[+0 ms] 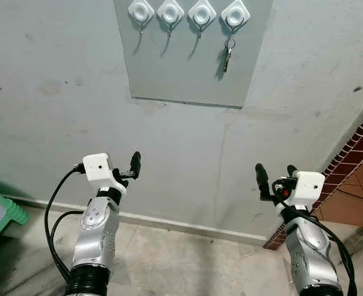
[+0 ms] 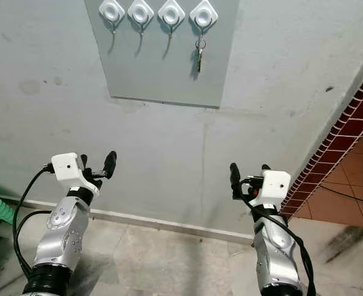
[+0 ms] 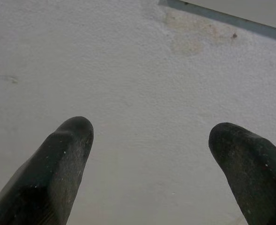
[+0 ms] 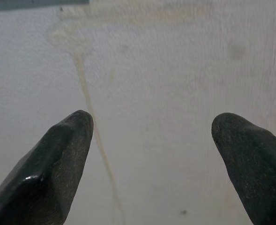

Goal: Hang keys on a hook

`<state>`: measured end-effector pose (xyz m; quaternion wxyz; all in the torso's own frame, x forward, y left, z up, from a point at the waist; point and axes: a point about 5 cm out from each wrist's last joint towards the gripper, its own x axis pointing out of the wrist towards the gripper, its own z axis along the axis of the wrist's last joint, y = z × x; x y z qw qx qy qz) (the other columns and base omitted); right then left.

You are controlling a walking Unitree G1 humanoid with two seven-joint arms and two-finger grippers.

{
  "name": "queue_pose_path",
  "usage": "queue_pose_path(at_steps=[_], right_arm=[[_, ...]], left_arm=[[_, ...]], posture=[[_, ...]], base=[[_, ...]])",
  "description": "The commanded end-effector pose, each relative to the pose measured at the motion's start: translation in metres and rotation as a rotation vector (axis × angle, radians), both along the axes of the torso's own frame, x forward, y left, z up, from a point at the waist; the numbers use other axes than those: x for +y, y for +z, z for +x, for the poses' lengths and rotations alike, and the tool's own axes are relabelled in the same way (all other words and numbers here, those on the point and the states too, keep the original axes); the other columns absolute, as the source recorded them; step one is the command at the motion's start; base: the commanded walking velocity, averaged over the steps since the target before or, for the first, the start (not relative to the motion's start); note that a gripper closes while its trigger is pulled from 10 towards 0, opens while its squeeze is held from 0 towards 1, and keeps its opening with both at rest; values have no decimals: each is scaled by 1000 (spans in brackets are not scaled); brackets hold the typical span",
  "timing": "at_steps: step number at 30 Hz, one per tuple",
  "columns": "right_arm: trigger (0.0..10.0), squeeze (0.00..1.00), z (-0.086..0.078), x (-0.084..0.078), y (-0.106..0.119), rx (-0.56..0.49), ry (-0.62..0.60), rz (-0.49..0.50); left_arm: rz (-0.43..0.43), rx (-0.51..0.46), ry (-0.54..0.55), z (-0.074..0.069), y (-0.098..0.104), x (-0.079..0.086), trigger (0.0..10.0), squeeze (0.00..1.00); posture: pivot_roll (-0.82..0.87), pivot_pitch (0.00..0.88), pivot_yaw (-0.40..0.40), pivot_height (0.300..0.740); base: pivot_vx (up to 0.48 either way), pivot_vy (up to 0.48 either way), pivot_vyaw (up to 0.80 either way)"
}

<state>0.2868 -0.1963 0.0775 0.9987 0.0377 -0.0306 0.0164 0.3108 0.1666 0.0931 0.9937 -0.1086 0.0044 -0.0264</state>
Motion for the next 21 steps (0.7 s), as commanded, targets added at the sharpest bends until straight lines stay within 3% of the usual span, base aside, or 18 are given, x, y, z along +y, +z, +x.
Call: queue_pose_path(at_steps=[1, 21], right_arm=[[10000, 0, 2, 1, 6, -20, 7, -25], [10000, 0, 9, 5, 15, -24, 38, -89]], left_arm=[[21, -42, -14, 3, 9, -2, 10000, 0], [44, -25, -16, 14, 15, -6, 10000, 0]], posture=[[-45, 0, 19, 740], [-44, 0, -2, 740]], base=[[0, 0, 413], [0, 0, 768]])
